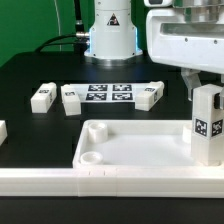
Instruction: Assemble desk
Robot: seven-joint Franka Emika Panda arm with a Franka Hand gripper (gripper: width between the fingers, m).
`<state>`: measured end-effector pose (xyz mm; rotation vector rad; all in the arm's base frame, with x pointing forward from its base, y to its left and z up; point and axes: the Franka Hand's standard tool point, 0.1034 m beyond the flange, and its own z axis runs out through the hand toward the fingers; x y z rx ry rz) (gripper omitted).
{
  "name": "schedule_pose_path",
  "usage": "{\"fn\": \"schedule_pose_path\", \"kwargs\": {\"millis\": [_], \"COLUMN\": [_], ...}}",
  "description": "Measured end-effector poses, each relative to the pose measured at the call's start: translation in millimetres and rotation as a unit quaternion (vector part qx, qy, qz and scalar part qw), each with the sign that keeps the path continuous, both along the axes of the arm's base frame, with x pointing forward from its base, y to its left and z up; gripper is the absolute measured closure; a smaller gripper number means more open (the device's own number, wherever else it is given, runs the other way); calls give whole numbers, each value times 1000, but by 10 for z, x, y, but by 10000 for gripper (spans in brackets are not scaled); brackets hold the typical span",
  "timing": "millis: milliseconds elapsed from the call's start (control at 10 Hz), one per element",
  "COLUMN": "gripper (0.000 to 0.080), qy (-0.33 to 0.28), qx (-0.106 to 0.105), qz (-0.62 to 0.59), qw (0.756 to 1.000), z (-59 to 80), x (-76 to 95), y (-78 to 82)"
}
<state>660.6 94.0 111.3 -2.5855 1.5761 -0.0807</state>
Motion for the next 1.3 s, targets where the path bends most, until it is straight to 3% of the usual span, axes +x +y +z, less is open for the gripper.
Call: {"fn": "schedule_pose_path", "kwargs": {"millis": [200, 400, 500, 600, 700, 800, 1300], "gripper": [509, 509, 362, 362, 225, 165, 151], "qy": [6, 6, 6, 8, 13, 15, 2], "qx": [16, 14, 13, 11, 5, -5, -22], "qz": [-78, -69, -53, -37, 0, 72, 264], "qw": [997, 997, 999, 999, 1000, 997, 964], "z": [-2, -3, -12, -19, -17, -3, -1], "x": [-1, -3, -9, -22, -43, -38, -37], "y": [-11, -5, 7, 32, 62, 99, 112]}}
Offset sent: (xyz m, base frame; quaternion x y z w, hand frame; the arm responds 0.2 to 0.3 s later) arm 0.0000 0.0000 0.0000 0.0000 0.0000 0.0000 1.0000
